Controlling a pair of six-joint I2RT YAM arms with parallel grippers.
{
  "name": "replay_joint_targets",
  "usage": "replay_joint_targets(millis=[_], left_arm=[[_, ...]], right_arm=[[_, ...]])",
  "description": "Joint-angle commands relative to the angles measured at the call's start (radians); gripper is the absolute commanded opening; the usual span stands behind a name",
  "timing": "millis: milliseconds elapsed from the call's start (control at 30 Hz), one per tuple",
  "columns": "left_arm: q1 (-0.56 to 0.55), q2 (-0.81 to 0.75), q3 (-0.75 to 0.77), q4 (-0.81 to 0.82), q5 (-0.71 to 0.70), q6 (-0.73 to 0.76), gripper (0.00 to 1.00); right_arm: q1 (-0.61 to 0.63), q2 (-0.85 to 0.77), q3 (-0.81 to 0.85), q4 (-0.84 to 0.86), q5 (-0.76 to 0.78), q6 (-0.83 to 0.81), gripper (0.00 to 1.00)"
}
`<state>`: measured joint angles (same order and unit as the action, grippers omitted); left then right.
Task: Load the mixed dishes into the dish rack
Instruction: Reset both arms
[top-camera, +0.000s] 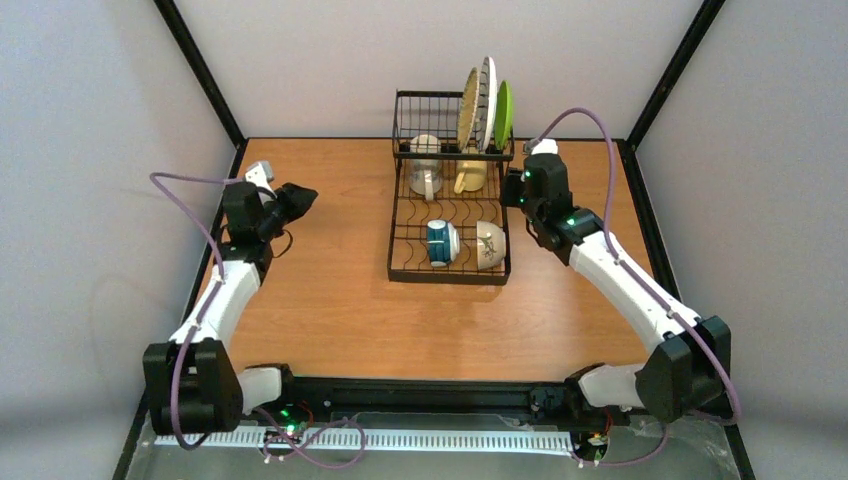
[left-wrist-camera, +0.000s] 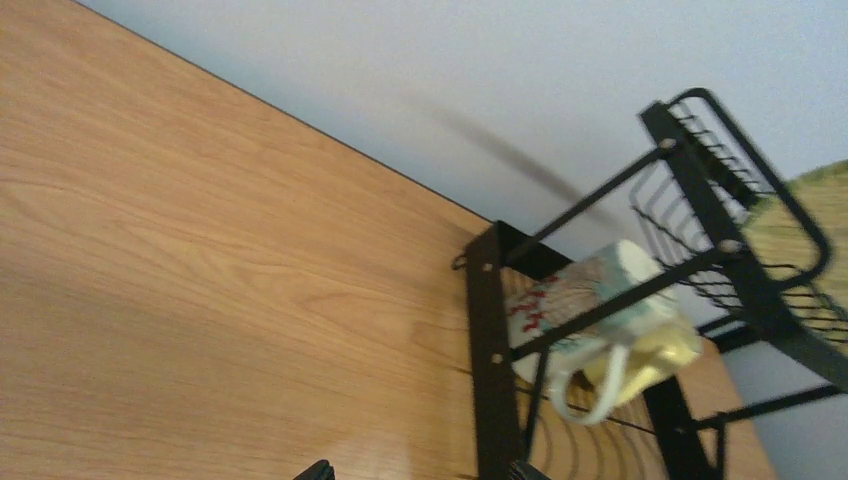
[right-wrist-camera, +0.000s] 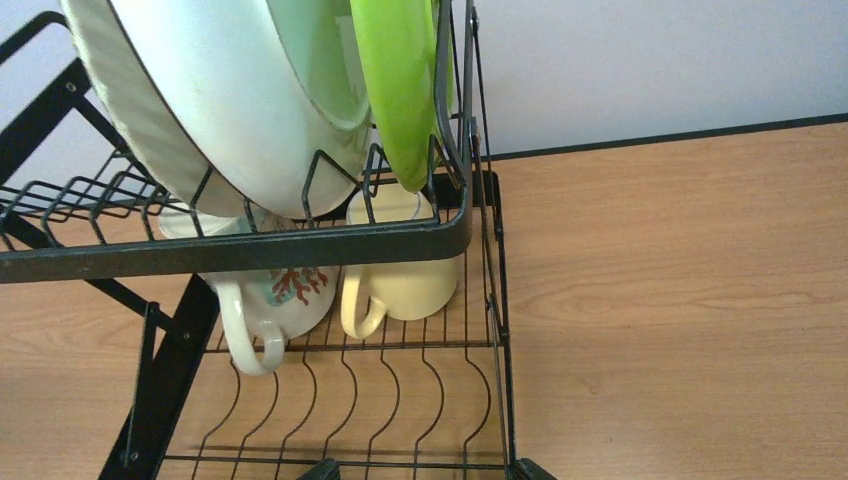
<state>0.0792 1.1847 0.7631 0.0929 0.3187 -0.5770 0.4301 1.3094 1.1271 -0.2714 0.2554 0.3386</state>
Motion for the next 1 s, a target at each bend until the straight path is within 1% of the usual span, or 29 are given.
replay_joint_targets(millis=[0,167,300,400,600,800,967], left_arm=[[-0.006,0.041,0.021,0.016,-0.168,0.081,1.00],[-0.012,0.109,0.056,0.043,-0.243,0.065,1.00],[-0.060,0.218,0.167,0.009,-0.301,0.119,1.00],[-0.098,0.271,0.217,0.000,-0.314,0.157,1.00],[-0.100,0.299,0.227,0.019,-0.285,0.212,1.00],[-0.099,0.290,0.197,0.080,-0.247,0.253,1.00],[-0.100,0.311,0.199,0.105,-0.238,0.268,1.00]], right_arm=[[-0.010,0.043,0.017,0.042,0.022,-0.003,0.99],[-0.009,0.138,0.029,0.026,0.078,0.011,0.99],[-0.010,0.204,0.053,-0.001,0.127,0.011,1.00],[-0.010,0.188,0.041,0.013,0.148,0.001,0.99],[-0.031,0.087,-0.034,0.053,0.216,-0.013,0.99],[-0.137,0.046,-0.050,0.077,0.204,-0.020,0.99],[-0.312,0.126,-0.030,0.143,0.113,-0.007,0.99]])
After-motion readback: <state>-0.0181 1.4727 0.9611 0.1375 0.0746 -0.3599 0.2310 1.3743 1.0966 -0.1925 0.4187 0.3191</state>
